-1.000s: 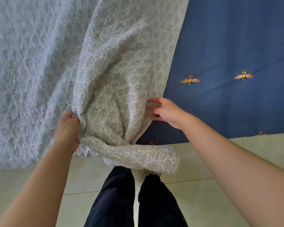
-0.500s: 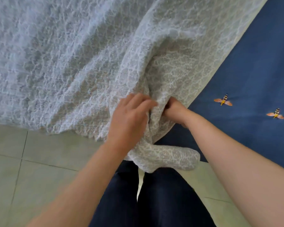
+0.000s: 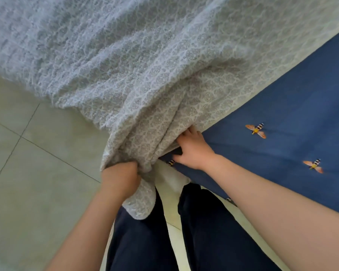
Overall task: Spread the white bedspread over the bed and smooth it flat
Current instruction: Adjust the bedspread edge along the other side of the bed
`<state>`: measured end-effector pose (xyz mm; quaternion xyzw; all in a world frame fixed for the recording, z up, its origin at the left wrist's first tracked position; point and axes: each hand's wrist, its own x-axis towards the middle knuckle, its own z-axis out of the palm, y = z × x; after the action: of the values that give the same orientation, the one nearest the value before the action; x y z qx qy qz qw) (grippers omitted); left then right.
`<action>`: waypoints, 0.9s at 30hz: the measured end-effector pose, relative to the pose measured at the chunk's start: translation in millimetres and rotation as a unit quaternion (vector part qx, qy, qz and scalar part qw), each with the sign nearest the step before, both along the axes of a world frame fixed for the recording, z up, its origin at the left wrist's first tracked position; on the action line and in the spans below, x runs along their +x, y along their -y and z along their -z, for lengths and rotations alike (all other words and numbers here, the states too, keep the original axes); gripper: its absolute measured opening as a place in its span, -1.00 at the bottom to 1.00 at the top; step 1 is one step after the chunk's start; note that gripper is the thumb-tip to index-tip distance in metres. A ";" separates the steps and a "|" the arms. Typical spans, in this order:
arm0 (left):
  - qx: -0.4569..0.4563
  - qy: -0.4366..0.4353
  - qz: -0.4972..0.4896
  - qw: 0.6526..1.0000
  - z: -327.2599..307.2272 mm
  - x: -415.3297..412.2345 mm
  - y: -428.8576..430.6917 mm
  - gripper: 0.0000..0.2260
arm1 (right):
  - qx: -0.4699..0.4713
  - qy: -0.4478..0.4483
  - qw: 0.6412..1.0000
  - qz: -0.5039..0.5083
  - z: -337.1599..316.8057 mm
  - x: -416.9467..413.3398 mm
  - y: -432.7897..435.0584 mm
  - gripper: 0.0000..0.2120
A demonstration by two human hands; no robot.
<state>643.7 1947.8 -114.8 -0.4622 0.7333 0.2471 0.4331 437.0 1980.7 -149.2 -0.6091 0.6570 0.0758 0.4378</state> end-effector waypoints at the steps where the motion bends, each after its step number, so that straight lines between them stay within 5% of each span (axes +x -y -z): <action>1: -0.020 -0.009 -0.071 0.997 -0.2 -2.7 -9.3 -0.74 | -0.025 -0.020 0.999 -0.025 -1.5 -3.6 -1.5 -0.45; 5: 0.066 -0.077 -0.291 0.951 4.9 -30.1 -45.0 -0.70 | -0.120 -0.048 0.991 -0.036 3.1 -11.3 3.3 -0.72; 8: 0.157 -0.202 -0.544 0.799 20.8 -60.8 -65.3 -0.71 | -0.129 -0.046 0.990 -0.034 7.6 -11.2 8.1 -0.73; 12: 0.090 -0.256 -0.754 0.598 39.2 -85.0 -78.7 -0.72 | -0.113 -0.058 0.988 -0.090 9.6 -17.9 -7.7 -0.71; 15: 0.032 -0.306 -0.813 0.494 48.1 -89.7 -94.5 -0.68 | -0.125 -0.069 0.987 -0.075 10.1 -26.0 -31.6 -0.73; 23: 0.102 -0.354 -0.926 0.083 55.3 -111.9 -121.9 -0.74 | -0.122 -0.138 0.977 -0.107 13.4 -59.9 -79.8 -0.73; 25: 0.117 -0.355 -0.927 0.027 53.3 -111.0 -134.3 -0.88 | -0.129 -0.144 0.977 -0.094 9.2 -70.4 -102.5 -0.72; 27: 0.138 -0.358 -0.923 0.025 43.7 -114.6 -145.6 -0.94 | -0.142 -0.142 0.976 -0.080 3.3 -80.8 -122.8 -0.69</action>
<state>529.2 2093.3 -158.5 -0.5404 -0.2873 0.6726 -0.4158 356.2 2103.5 -152.5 -0.6985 0.6657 0.1021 0.2418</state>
